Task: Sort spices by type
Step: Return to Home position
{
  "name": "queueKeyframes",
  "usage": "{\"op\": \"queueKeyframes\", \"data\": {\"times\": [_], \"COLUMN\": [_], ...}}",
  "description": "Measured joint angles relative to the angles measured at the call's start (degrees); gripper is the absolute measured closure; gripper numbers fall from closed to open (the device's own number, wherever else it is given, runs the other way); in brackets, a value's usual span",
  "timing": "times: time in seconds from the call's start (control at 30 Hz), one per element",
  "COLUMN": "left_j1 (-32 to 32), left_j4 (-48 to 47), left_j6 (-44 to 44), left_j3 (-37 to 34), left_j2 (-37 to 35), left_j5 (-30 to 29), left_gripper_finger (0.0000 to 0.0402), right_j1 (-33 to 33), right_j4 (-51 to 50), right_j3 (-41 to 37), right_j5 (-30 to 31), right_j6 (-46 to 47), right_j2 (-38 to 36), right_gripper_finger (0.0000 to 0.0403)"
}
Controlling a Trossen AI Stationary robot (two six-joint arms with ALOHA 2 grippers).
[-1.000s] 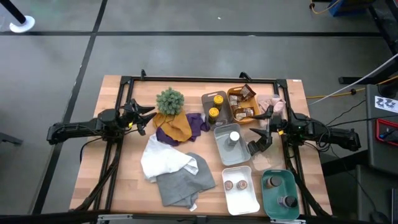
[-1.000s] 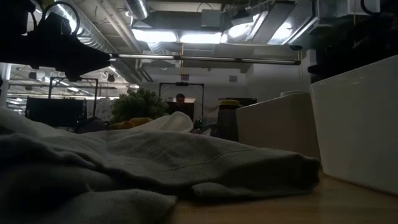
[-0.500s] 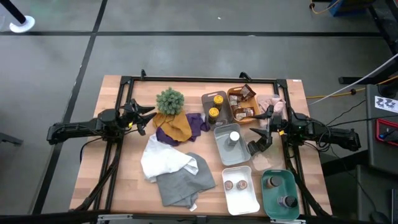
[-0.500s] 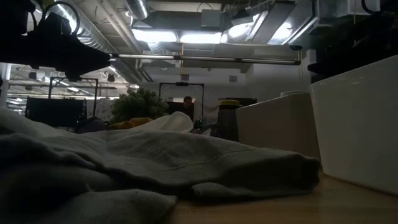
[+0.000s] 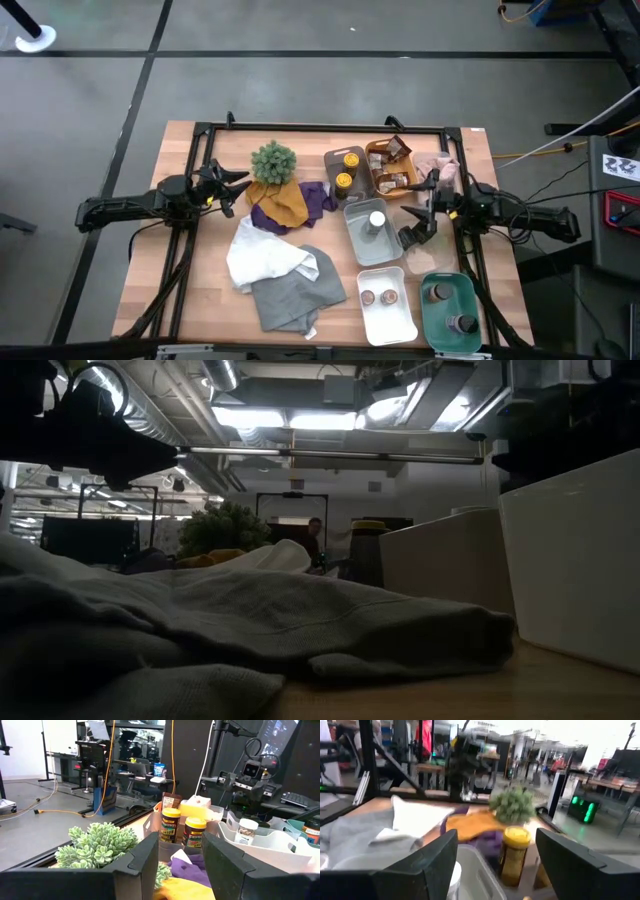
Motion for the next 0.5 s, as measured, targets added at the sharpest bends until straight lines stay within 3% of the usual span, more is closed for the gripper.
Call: {"op": "queueKeyframes", "data": {"times": [0.5], "left_j1": [0.0], "left_j4": [0.0], "left_j6": [0.0], "left_j3": [0.0], "left_j2": [0.0], "left_j5": [0.0], "left_gripper_finger": [0.0265], "right_j1": [0.0], "right_j4": [-1.2], "right_j3": [-0.4], "right_j5": [0.8], "right_j6": [1.6], "right_j2": [0.6], "right_gripper_finger": [0.0134]}}
